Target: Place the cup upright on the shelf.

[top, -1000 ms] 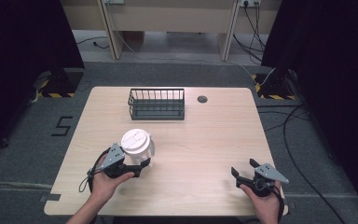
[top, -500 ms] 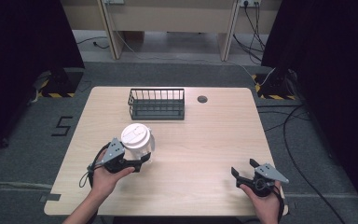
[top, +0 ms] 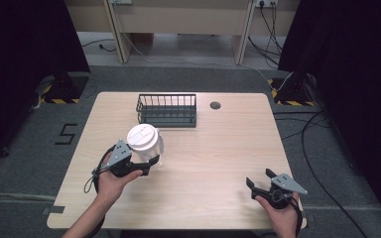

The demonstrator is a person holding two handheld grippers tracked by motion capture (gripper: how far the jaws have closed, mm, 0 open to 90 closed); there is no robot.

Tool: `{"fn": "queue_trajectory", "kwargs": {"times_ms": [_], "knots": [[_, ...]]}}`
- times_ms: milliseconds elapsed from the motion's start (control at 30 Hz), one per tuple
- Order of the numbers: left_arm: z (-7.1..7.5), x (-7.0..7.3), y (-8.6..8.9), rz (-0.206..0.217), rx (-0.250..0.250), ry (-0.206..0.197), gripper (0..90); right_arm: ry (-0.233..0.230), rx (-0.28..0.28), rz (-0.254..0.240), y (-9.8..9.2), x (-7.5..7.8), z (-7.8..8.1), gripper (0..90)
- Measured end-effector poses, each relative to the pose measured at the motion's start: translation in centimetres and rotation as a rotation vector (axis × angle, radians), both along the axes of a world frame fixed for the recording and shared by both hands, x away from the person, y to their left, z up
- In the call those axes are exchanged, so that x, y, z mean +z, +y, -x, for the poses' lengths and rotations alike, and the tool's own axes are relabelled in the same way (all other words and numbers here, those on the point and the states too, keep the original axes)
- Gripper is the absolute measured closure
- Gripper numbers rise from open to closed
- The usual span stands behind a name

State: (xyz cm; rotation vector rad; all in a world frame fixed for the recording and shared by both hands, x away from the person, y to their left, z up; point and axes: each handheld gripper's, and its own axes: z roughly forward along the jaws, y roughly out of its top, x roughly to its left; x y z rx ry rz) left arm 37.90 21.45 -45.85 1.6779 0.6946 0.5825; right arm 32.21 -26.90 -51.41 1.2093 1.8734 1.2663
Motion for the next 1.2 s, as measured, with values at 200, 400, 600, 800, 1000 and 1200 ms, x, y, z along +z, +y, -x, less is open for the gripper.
{"fn": "queue_trajectory", "kwargs": {"times_ms": [200,400,600,800,1000,1200], "knots": [[-0.6,0.3,0.0,-0.001,0.005,-0.003,17.3,0.0,0.0,-0.001,0.0,0.0,0.0,16.1],[-1.0,0.6,-0.1,-0.001,0.011,-0.008,17.4,0.005,-0.002,-0.007,0.0,0.0,0.0,16.1],[-1.5,1.1,-0.2,-0.003,0.016,-0.013,17.4,0.004,-0.001,-0.01,0.0,0.0,0.0,16.0],[-2.0,1.6,-0.2,-0.003,0.023,-0.02,17.4,0.004,-0.001,-0.009,0.0,0.0,0.0,16.0],[-2.6,2.2,-0.1,-0.004,0.031,-0.029,17.4,0.0,0.0,-0.003,0.0,0.0,0.0,16.1],[-3.2,2.7,-0.1,-0.003,0.039,-0.034,17.4,0.008,-0.002,-0.014,0.0,0.0,0.0,16.0]]}}
